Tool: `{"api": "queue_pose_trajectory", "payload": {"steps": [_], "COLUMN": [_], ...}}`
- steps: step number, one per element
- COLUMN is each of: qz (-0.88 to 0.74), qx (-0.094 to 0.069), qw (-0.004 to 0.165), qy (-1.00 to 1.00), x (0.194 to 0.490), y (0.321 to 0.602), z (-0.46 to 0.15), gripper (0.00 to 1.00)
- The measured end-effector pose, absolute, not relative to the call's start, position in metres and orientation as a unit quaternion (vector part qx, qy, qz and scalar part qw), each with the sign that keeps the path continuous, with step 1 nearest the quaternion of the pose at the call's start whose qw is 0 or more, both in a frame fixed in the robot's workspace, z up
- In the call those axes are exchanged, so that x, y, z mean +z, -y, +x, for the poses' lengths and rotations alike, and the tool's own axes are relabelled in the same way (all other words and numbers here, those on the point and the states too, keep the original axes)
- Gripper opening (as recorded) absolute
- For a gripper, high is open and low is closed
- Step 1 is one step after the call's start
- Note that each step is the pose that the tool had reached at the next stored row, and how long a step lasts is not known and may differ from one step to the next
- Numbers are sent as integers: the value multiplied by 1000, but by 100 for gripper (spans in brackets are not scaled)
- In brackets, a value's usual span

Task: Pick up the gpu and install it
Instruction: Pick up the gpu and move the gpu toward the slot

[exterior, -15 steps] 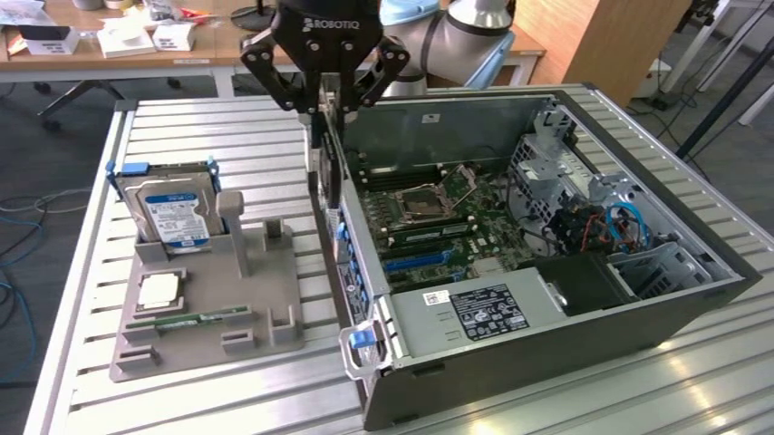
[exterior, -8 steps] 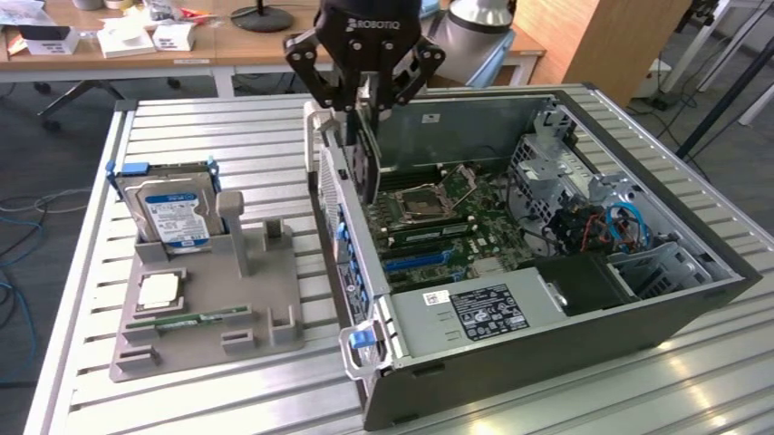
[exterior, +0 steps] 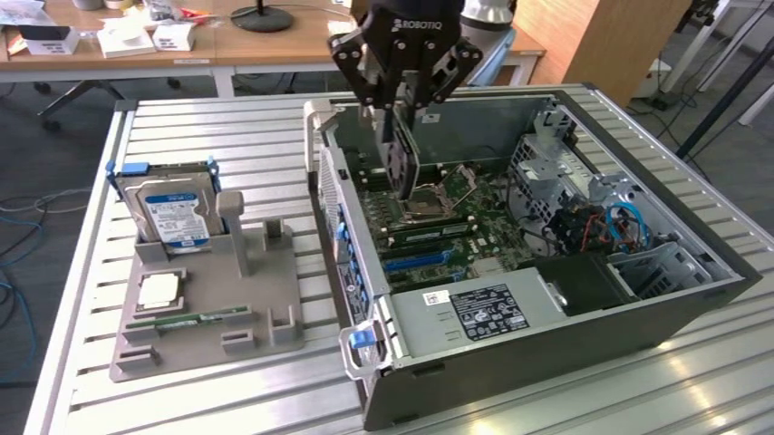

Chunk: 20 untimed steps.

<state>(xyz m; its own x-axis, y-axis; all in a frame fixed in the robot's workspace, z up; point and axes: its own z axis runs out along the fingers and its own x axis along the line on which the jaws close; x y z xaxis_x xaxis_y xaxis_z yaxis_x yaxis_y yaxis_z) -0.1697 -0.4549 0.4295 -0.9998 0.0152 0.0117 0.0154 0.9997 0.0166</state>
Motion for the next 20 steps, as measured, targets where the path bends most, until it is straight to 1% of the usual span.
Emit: {"api": "queue_pose_trajectory", "payload": {"steps": [20], "qz": [-8], "qx": [-8], "qw": [6], "qy": [1000], "x": [429], "y": [455], "z": [-90], "gripper": [26]}}
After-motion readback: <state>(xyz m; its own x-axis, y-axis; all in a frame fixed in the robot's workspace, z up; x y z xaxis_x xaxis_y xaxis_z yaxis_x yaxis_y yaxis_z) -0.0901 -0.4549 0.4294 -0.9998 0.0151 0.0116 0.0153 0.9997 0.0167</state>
